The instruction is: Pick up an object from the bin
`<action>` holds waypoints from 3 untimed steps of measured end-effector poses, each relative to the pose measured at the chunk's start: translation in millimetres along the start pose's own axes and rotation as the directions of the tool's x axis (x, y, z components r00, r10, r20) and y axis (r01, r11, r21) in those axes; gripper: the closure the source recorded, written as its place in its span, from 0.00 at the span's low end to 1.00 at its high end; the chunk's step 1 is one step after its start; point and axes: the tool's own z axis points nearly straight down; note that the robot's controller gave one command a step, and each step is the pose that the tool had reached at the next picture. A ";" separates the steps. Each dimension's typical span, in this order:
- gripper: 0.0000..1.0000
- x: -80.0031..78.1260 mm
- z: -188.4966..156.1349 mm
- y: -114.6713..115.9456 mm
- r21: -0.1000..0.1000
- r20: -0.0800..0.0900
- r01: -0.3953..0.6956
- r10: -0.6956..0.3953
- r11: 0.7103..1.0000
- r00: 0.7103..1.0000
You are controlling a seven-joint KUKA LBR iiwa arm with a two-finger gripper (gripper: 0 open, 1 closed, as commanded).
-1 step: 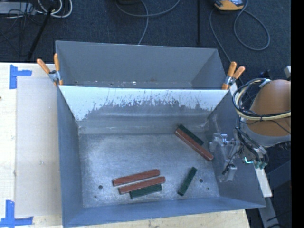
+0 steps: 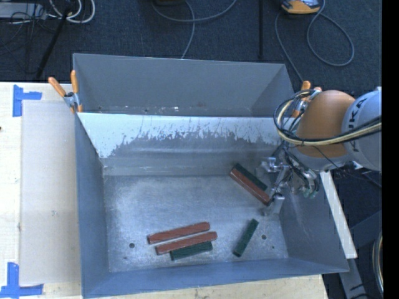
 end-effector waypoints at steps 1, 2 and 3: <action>0.00 -0.4 0.2 0.1 0.002 -0.001 0.002 -0.002 1.000 1.000; 0.00 -0.8 0.1 0.8 0.002 0.000 0.007 -0.007 1.000 1.000; 0.00 -1.2 0.1 1.7 0.003 -0.001 0.013 -0.013 1.000 1.000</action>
Offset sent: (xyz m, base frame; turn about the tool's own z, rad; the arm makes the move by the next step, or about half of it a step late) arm 0.0000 0.0000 0.0000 0.0000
